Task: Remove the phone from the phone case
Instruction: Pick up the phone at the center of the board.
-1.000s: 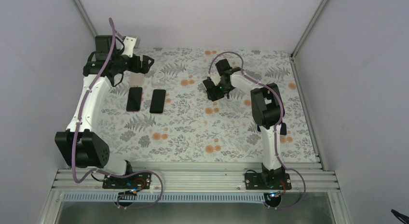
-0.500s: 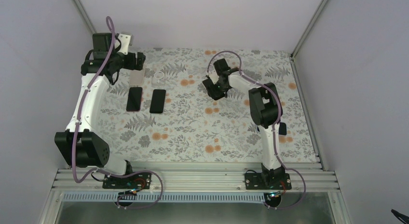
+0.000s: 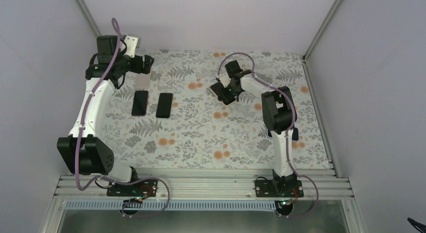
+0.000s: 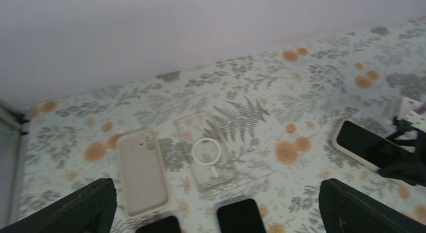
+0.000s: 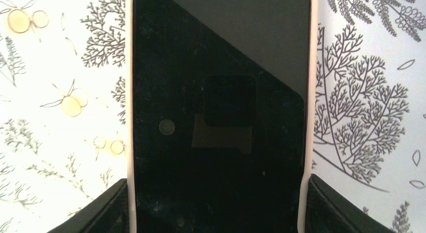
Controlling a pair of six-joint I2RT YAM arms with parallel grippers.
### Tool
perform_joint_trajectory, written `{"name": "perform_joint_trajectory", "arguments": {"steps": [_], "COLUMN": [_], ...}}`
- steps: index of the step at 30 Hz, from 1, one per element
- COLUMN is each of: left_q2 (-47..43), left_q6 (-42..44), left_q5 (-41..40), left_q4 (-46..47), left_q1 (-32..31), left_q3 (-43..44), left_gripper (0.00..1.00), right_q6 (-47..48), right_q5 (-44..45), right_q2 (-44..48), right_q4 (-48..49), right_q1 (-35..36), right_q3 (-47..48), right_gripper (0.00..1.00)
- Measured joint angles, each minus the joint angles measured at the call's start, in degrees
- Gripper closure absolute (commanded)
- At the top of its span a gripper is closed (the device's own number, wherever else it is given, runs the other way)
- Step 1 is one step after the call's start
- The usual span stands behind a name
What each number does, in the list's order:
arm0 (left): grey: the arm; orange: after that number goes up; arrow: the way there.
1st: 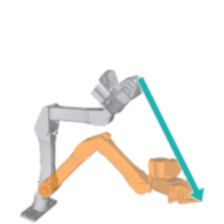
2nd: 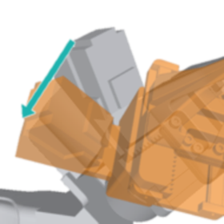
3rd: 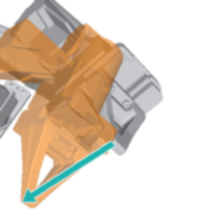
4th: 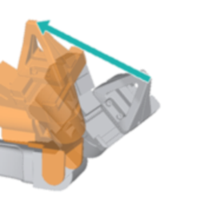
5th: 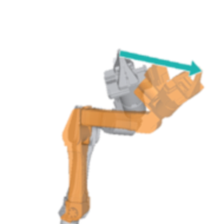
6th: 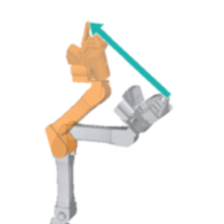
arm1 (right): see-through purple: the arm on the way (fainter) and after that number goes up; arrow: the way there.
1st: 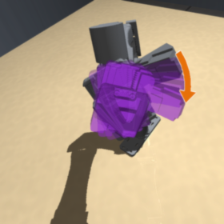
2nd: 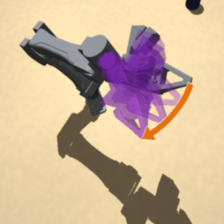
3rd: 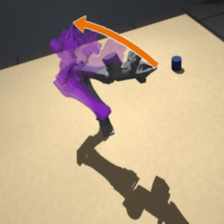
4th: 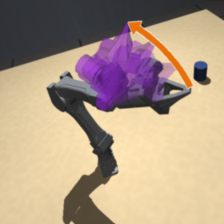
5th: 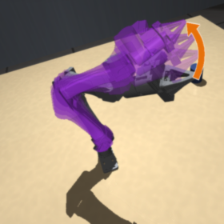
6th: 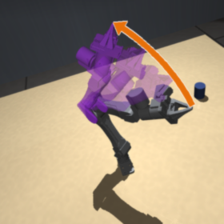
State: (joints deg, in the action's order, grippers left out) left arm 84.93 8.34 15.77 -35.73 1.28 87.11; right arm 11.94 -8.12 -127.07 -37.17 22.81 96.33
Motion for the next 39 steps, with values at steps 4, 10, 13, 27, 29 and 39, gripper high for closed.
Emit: {"name": "perform_joint_trajectory", "arguments": {"steps": [4,10,13,27,29,39], "left_q2": [-1.1,-2.8,-2.6,9.7,11.8,20.8], "left_q6": [-0.2,-3.6,-7.3,-30.9,-33.4,-42.7], "left_q5": [5.0,13.8,19.1,36.4,37.4,41.7], "left_q4": [2.4,8.9,13.4,39.7,42.5,49.9], "left_q1": [0.0,-0.4,-0.7,-6.7,-7.8,-10.2], "left_q3": [-3.8,-13.3,-19.5,-32.3,-32.2,-31.1], "left_gripper": [0.00,0.00,0.00,0.06,0.09,0.37], "right_q6": [0.2,0.5,0.5,0.6,0.6,0.7], "right_q5": [-1.0,-3.7,-5.2,-9.7,-9.7,-8.7], "right_q2": [1.5,5.0,6.6,13.8,14.6,16.2], "right_q4": [-1.4,-1.2,-0.9,0.7,1.1,1.7], "right_q1": [0.1,1.2,2.1,7.9,8.7,12.2], "right_q3": [-0.1,-0.6,-1.0,-6.5,-7.4,-8.6], "right_gripper": [0.49,0.49,0.49,0.49,0.49,0.47]}}
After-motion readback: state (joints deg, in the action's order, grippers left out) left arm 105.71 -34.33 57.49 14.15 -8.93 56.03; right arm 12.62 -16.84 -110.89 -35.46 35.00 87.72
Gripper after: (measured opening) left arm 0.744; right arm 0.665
